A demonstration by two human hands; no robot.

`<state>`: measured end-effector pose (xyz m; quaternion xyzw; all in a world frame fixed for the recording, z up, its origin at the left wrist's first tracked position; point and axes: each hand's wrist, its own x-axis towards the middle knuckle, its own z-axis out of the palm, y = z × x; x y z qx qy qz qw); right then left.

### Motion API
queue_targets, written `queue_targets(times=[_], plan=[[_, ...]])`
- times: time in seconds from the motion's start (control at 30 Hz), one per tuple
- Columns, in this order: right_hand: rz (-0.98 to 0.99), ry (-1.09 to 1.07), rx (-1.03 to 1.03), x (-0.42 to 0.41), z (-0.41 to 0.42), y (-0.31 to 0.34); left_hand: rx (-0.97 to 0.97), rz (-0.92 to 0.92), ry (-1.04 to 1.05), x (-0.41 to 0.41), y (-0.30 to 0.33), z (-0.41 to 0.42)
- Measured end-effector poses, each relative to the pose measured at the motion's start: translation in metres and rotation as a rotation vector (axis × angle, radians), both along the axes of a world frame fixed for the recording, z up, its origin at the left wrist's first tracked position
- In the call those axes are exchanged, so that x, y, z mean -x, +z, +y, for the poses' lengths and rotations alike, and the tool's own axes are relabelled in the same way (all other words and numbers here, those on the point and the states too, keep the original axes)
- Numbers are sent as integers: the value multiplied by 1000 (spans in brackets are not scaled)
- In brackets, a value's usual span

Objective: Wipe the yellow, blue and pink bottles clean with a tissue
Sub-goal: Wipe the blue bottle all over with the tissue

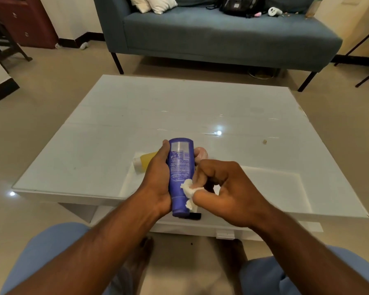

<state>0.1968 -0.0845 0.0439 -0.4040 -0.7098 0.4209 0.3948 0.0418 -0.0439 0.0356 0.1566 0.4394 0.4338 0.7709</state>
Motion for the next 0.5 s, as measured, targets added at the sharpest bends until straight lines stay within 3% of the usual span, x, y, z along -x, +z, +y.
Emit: queue_targets(times=[0.33,0.5], plan=[[-31,-20,-114,2,3,-1,-96,-46,120,0,-1,7],[-66,44,-146,6,2,-3,-28,-111,144,-3,-3,5]])
